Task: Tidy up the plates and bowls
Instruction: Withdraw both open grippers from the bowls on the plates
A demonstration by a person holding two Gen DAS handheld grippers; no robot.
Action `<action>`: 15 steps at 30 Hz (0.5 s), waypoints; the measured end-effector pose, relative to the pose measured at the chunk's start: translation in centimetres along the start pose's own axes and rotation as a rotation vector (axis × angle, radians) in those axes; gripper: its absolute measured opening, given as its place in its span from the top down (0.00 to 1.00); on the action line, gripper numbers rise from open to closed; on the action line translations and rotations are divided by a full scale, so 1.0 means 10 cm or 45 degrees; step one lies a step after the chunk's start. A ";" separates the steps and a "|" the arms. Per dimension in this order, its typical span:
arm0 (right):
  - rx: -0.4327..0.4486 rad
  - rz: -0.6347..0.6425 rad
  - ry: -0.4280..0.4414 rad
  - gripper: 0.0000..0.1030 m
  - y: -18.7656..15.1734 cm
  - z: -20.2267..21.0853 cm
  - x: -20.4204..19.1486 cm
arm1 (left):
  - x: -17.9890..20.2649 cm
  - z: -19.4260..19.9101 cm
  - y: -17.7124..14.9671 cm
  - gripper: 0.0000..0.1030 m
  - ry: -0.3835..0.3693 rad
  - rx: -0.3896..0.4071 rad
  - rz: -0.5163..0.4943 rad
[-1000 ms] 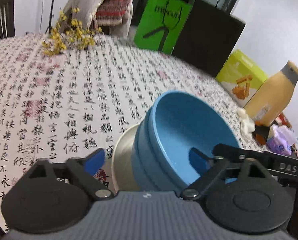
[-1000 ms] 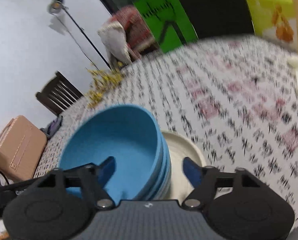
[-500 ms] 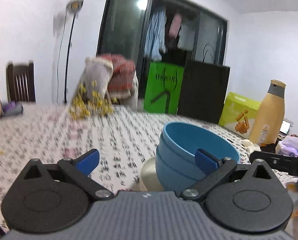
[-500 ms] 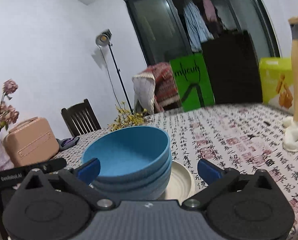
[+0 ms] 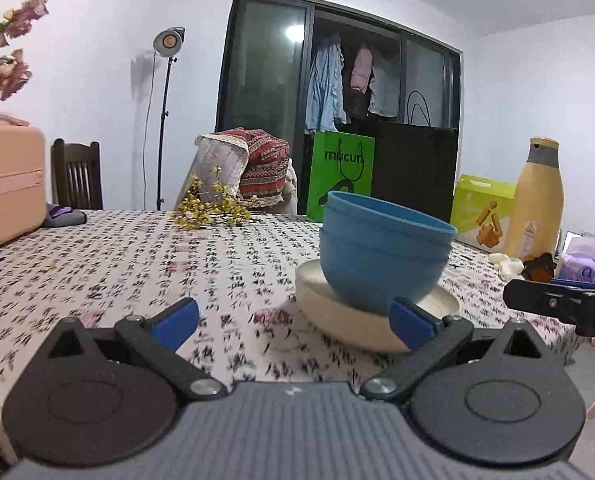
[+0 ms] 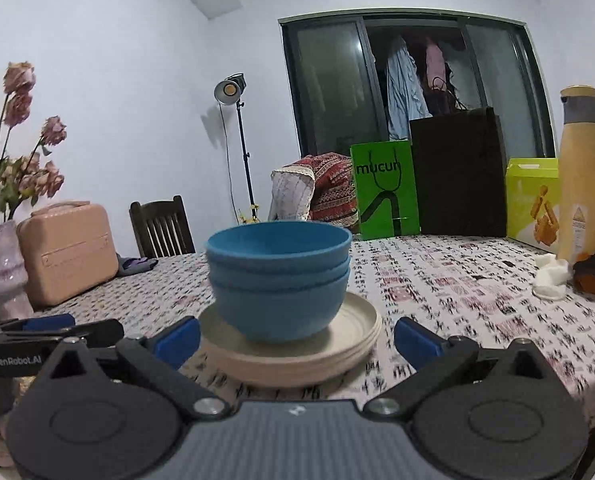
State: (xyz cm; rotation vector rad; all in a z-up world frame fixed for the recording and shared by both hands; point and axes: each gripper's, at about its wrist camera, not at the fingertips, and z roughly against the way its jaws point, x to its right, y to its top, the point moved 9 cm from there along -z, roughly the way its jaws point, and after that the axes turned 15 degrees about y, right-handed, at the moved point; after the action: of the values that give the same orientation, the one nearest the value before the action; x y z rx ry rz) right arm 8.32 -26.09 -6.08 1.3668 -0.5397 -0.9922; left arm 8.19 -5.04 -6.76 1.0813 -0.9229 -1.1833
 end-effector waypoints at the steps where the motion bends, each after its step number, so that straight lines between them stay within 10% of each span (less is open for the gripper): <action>1: 0.001 0.004 -0.009 0.00 -0.04 0.05 -0.03 | 0.00 0.05 -0.03 0.00 0.003 0.003 -0.008; 15: 0.001 0.011 -0.086 0.00 -0.43 0.58 -0.28 | -0.01 0.61 -0.35 0.00 0.019 0.023 -0.104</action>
State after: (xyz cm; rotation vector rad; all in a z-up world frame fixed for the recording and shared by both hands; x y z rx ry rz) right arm 0.99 -26.59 -8.60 1.3344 -0.5962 -1.0341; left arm 1.47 -6.06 -8.68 1.1503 -0.8867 -1.2339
